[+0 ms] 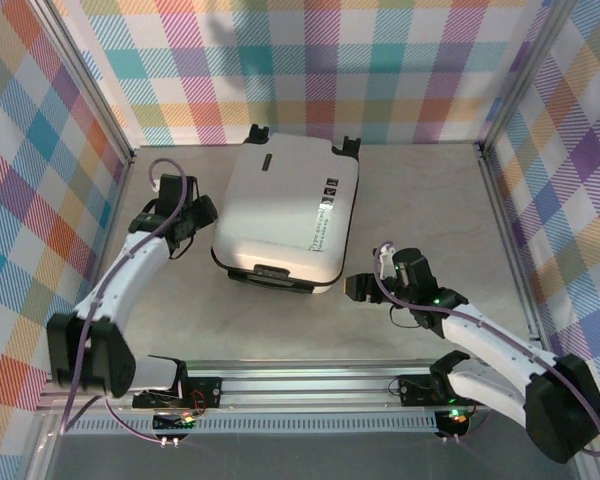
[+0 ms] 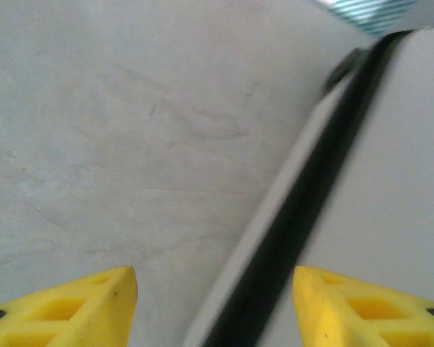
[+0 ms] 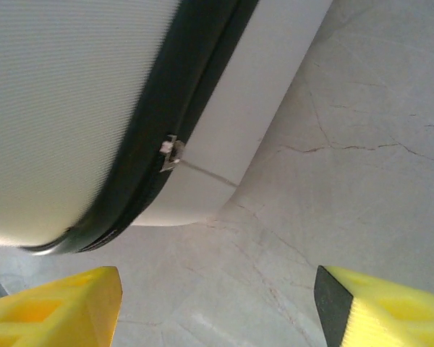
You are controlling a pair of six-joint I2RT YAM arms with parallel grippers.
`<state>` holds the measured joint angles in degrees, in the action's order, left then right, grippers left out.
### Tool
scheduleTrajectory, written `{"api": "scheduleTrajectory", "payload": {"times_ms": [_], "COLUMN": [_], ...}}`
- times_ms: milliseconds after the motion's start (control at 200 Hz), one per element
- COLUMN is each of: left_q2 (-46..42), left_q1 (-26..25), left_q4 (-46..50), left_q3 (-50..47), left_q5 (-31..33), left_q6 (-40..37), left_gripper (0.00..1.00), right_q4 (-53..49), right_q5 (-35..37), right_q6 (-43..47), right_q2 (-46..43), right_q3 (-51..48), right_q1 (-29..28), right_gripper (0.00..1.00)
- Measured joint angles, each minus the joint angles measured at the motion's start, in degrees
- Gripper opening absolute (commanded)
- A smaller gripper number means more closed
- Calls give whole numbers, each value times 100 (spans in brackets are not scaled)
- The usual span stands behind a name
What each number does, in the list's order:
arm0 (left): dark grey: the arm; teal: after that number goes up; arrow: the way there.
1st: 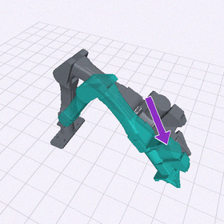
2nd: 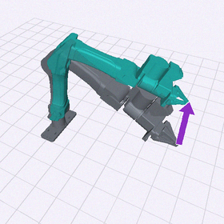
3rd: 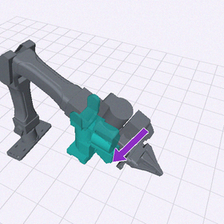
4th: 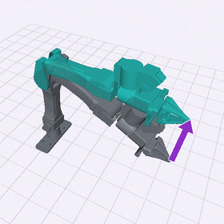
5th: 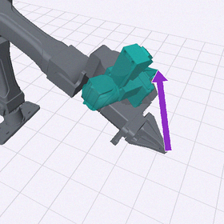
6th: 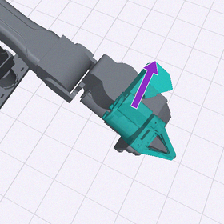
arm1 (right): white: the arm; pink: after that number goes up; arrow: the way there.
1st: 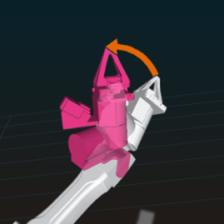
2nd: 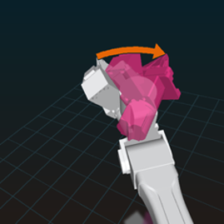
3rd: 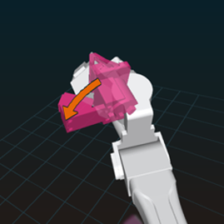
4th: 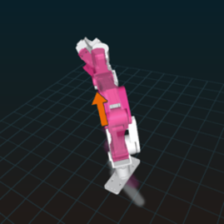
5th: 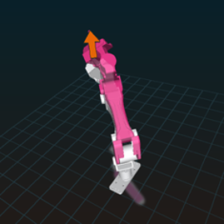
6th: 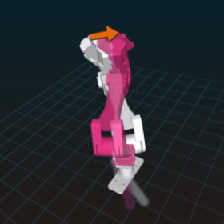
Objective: Pack the luggage
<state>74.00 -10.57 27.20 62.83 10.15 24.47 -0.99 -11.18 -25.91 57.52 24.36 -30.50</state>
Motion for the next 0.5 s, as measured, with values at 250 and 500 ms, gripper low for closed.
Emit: {"api": "scheduleTrajectory", "payload": {"times_ms": [250,500], "left_q2": [-1130,-868], "left_q1": [-114,-63], "left_q4": [118,-205], "left_q3": [-1056,-2457], "left_q5": [291,31], "left_q6": [426,1005], "left_gripper": [65,59], "right_q4": [619,459], "right_q5": [-356,-671], "right_q6": [68,319], "right_q2": [868,1829], "right_q3": [105,968], "right_q1": [17,55], "right_gripper": [75,74]}}
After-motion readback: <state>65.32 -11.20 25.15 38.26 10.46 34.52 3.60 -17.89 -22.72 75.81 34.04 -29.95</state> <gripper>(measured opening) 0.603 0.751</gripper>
